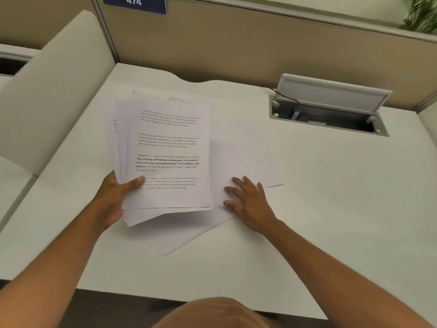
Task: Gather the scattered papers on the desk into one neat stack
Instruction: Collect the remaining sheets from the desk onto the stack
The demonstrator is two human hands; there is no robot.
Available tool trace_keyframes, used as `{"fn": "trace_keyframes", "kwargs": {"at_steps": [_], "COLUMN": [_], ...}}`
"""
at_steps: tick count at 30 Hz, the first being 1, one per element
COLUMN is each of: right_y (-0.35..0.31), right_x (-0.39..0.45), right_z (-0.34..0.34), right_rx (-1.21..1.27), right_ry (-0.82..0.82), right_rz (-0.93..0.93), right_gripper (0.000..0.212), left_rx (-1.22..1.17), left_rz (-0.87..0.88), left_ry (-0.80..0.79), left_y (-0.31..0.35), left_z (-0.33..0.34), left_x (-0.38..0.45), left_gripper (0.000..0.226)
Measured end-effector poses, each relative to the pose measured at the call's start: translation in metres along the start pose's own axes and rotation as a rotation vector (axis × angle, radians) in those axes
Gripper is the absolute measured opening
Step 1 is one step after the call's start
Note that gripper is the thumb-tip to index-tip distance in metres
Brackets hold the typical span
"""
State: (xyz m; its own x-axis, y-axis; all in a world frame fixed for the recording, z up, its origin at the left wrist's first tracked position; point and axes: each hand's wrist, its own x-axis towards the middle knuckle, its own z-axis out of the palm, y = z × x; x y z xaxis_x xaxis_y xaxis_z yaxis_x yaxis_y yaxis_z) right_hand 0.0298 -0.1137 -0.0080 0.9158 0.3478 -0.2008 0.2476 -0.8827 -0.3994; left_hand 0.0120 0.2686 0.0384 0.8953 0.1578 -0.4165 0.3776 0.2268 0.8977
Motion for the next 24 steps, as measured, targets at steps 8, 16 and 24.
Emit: {"fn": "trace_keyframes", "kwargs": {"at_steps": [8, 16, 24], "right_y": [0.035, 0.058, 0.090], "right_x": [0.024, 0.070, 0.089], "right_z": [-0.038, -0.086, -0.111], "right_rx": [0.103, 0.178, 0.514], "right_ry": [0.165, 0.310, 0.252], "right_rz": [0.044, 0.699, 0.929], "right_gripper": [0.033, 0.057, 0.080], "left_rx": [0.018, 0.021, 0.010], "left_rz": [-0.045, -0.065, -0.070], "left_ry": [-0.009, -0.014, -0.012], "left_y": [-0.012, -0.012, -0.011], "left_z": [0.013, 0.023, 0.023], "left_x": [0.011, 0.023, 0.039], "left_gripper": [0.053, 0.053, 0.058]}}
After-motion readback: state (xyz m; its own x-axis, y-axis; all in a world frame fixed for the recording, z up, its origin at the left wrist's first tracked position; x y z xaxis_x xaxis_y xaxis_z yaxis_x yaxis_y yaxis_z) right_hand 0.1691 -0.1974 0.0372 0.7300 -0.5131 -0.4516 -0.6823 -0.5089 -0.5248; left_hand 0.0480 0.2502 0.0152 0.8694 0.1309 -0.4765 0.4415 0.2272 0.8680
